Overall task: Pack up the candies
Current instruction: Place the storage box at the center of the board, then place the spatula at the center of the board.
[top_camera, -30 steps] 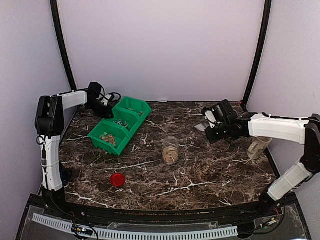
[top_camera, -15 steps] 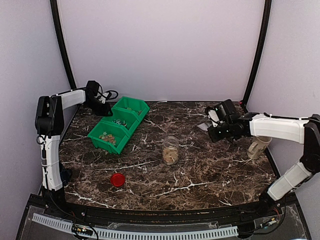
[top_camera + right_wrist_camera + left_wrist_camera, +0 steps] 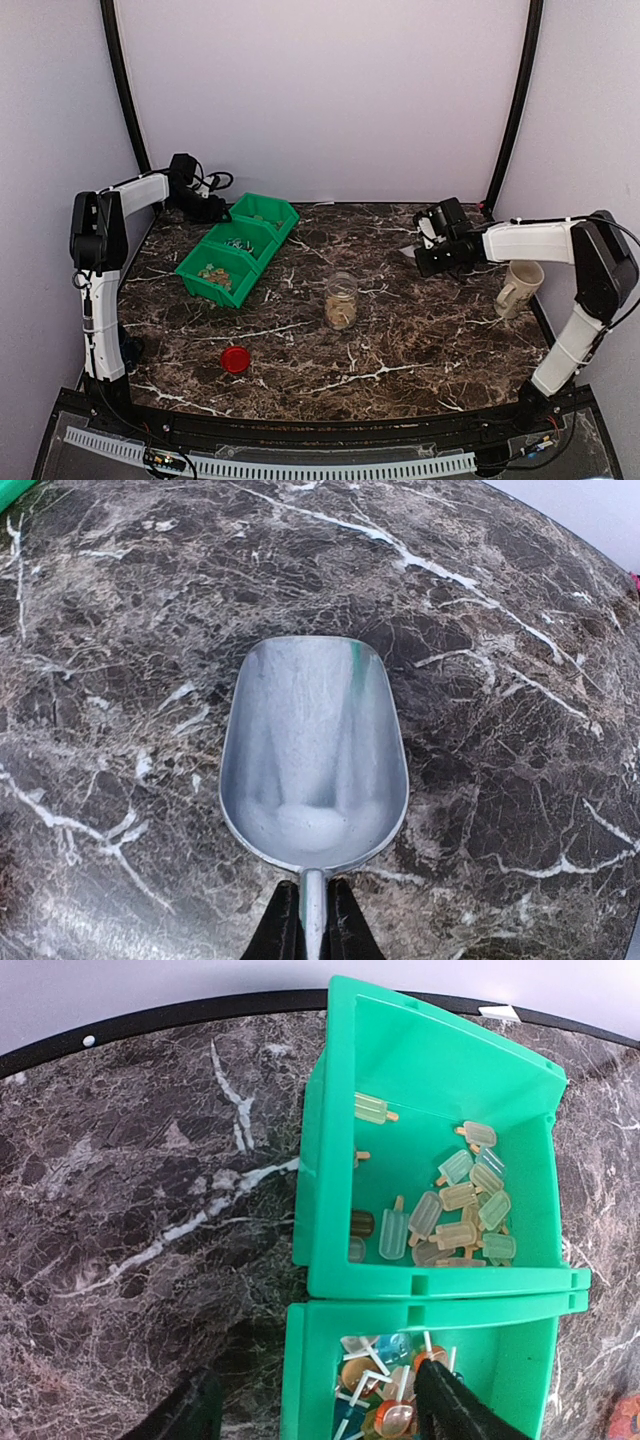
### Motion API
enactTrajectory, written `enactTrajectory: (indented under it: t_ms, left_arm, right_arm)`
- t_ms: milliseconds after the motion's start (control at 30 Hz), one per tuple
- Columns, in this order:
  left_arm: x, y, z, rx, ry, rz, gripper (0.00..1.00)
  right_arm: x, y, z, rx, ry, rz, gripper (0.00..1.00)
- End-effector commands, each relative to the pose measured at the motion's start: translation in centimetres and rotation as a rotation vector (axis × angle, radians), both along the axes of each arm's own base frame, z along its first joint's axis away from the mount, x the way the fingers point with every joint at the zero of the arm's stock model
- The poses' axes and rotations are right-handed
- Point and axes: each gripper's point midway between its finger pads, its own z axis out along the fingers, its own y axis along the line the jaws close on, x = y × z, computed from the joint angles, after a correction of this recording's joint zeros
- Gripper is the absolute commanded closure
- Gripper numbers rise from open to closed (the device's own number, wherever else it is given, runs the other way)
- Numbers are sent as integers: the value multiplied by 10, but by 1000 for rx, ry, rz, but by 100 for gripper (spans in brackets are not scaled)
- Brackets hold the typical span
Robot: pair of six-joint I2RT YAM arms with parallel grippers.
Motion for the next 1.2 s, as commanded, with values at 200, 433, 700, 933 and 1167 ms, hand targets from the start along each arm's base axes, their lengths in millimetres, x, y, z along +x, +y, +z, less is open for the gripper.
enactTrajectory:
  t_ms: [200, 433, 700, 933, 1167]
  left_arm:
    - [-33, -47, 98, -96, -96, -30, 21]
    - [-92, -90, 109, -75, -140, -96, 21]
    - [-158, -100, 122, -95, -171, -121, 20]
    - [-208, -85, 120, -62, -188, -135, 20]
    - [-234, -80, 103, -92, -200, -144, 20]
  right_arm:
    - [54, 5, 4, 91, -79, -75, 100]
    - [75, 3, -14, 108, -51, -92, 100]
    - [83, 0, -43, 98, 24, -91, 100]
    - [77, -2, -66, 99, 81, -90, 97]
    - [69, -3, -71, 99, 113, -90, 93]
